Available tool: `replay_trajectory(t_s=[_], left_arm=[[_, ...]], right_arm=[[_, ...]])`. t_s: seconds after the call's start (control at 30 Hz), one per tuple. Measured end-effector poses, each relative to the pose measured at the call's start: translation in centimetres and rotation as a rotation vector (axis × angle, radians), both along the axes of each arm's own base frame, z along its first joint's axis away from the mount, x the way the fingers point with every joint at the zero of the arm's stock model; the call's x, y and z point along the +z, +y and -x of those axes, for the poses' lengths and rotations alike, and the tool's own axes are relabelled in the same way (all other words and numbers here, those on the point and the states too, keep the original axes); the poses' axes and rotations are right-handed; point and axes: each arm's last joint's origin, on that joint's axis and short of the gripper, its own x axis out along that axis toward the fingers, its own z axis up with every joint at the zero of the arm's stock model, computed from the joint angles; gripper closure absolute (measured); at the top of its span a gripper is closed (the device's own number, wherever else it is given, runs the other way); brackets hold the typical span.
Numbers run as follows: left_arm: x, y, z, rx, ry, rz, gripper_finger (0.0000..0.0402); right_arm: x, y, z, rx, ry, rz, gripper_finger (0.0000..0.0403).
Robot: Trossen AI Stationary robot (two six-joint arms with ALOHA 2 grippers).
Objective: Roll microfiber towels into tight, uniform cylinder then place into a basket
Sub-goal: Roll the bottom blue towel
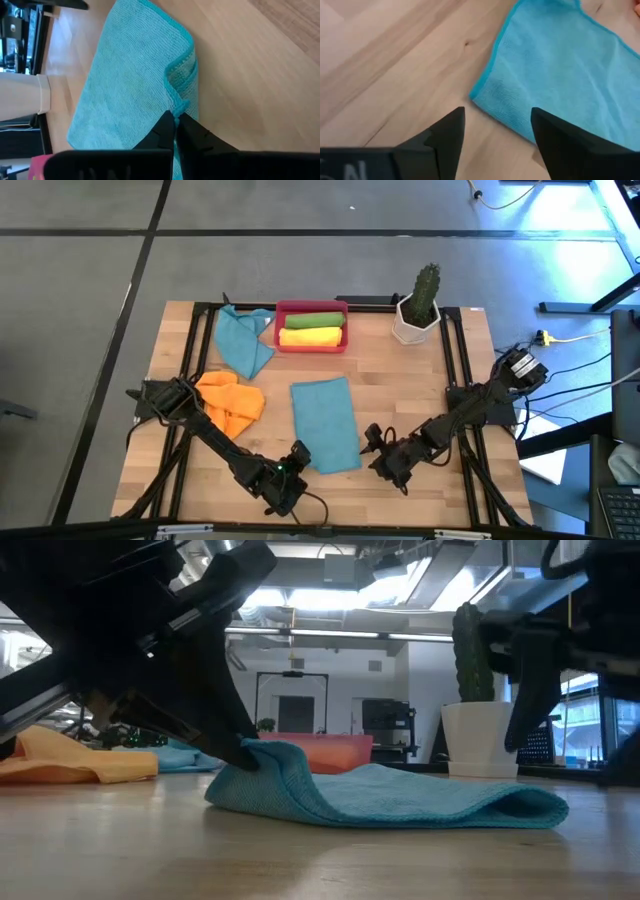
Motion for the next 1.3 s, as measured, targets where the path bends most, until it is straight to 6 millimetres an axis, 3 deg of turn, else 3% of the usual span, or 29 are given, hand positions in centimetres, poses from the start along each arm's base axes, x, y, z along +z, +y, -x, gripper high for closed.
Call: replay_trajectory(t_s=[0.27, 0.93, 1.07, 1.3], left_arm=[[0.0, 0.0, 0.0, 0.001, -0.001, 0.002, 0.0401], [0.0, 0.7, -0.5, 0.026, -0.002, 0.005, 0.0401], [0.0, 0.7, -0.5, 0.027, -0.002, 0.006, 0.0401], [0.0, 0.7, -0.5, 0.028, -0.003, 0.007, 0.0401]], right_arm=[[-2.1, 0.7, -0.1, 0.022, -0.012, 0.119, 0.0186], [-3.2, 1.3, -0.9, 0.038, -0.104, 0.190, 0.0192], [-3.3, 1.3, -0.9, 0.042, -0.102, 0.192, 0.0220], [-3.4, 1.5, -0.7, 0.051, -0.095, 0.199, 0.0303]])
